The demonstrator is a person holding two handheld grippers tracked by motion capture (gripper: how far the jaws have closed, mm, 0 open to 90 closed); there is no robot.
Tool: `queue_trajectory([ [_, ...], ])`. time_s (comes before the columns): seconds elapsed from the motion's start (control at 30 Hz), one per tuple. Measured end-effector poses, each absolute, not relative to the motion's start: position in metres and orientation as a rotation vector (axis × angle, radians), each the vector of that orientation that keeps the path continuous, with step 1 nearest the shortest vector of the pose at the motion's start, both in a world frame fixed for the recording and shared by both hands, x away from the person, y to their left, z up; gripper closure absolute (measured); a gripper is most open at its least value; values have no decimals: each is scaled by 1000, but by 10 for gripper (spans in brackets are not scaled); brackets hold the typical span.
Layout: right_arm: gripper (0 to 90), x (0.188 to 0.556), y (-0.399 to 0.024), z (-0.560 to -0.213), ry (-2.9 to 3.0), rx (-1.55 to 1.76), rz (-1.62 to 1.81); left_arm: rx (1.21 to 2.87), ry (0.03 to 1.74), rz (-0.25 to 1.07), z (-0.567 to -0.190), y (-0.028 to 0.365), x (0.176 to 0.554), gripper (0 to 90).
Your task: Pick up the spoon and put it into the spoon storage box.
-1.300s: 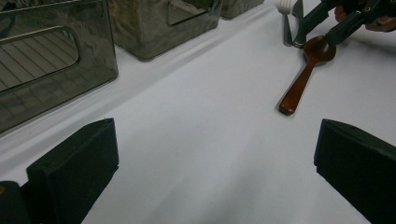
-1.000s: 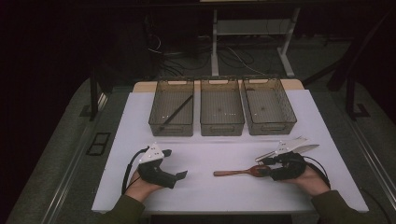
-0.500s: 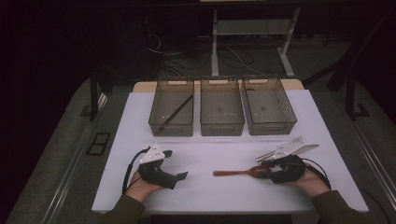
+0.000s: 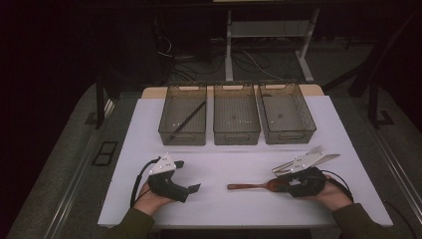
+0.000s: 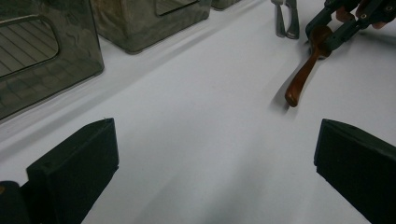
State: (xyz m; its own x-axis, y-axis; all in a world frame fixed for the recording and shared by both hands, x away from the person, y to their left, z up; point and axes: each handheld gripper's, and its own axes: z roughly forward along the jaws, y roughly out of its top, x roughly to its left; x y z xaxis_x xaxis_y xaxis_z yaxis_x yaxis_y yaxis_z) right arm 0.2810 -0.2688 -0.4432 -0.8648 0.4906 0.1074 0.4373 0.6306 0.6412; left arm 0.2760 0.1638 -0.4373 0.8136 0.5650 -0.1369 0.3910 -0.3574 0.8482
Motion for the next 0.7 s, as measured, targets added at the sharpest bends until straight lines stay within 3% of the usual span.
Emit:
queue_trajectory([
  [0.7,780,278,-268,-444,2801,761,1049,2015,690,206,-440,162,276,0],
])
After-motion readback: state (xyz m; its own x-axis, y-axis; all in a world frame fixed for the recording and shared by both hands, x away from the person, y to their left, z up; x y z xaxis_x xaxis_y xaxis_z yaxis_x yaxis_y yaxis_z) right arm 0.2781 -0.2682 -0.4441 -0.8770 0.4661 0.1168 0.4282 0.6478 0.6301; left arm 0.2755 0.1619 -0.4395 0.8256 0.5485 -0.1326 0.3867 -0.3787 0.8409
